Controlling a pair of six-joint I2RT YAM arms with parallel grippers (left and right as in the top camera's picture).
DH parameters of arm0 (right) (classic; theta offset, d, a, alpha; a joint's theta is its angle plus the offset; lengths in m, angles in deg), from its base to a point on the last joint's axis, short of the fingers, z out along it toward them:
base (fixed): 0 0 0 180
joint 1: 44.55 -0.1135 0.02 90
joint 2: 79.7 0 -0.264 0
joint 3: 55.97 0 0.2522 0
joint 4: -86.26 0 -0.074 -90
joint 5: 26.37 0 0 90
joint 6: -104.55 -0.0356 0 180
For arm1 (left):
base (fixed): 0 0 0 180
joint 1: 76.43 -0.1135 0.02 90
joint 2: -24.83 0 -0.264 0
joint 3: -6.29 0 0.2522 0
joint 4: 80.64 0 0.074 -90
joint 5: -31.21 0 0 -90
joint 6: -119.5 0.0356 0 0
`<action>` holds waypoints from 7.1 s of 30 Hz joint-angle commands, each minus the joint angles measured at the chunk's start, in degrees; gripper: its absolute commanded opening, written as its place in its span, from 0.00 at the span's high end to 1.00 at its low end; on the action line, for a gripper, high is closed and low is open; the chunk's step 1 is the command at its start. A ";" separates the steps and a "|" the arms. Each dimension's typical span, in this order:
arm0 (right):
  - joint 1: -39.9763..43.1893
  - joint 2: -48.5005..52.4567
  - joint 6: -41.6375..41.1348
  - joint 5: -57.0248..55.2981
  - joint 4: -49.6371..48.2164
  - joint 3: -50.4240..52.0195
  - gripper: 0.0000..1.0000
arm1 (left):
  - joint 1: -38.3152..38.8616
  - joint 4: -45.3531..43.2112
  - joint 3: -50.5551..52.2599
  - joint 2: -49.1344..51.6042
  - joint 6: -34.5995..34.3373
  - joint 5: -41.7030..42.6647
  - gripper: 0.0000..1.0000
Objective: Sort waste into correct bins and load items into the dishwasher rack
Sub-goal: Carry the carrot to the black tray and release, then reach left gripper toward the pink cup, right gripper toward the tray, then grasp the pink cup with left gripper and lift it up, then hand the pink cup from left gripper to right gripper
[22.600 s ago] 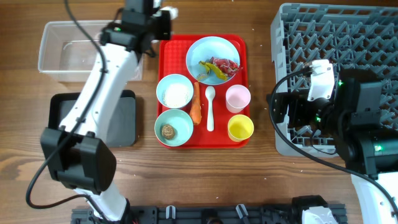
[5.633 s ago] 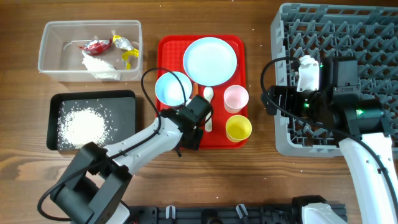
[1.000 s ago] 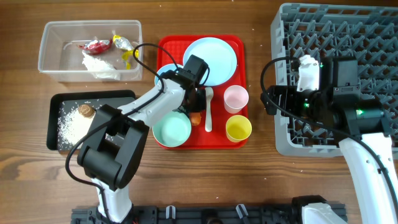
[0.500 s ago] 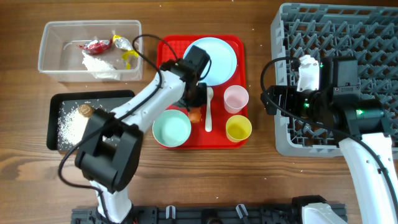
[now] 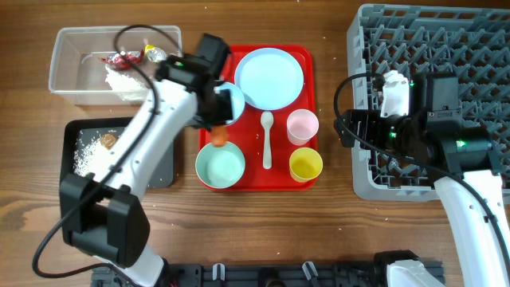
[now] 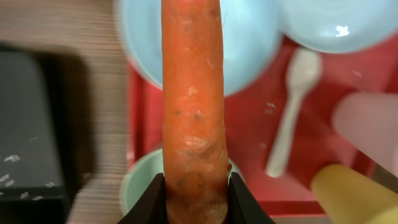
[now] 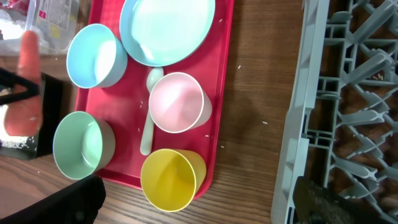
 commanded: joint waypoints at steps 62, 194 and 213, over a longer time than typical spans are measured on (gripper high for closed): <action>-0.22 0.63 -2.29 4.87 -9.57 -0.85 0.01 | 1.16 -25.33 15.74 -18.47 6.49 2.10 0.21; -1.68 17.44 3.32 61.83 -40.65 -0.74 0.15 | -4.55 -58.80 15.80 -7.17 -6.97 66.82 0.96; -0.48 17.44 2.38 61.90 -40.48 -0.74 0.62 | -4.61 -58.84 15.78 -7.17 -6.97 66.75 0.58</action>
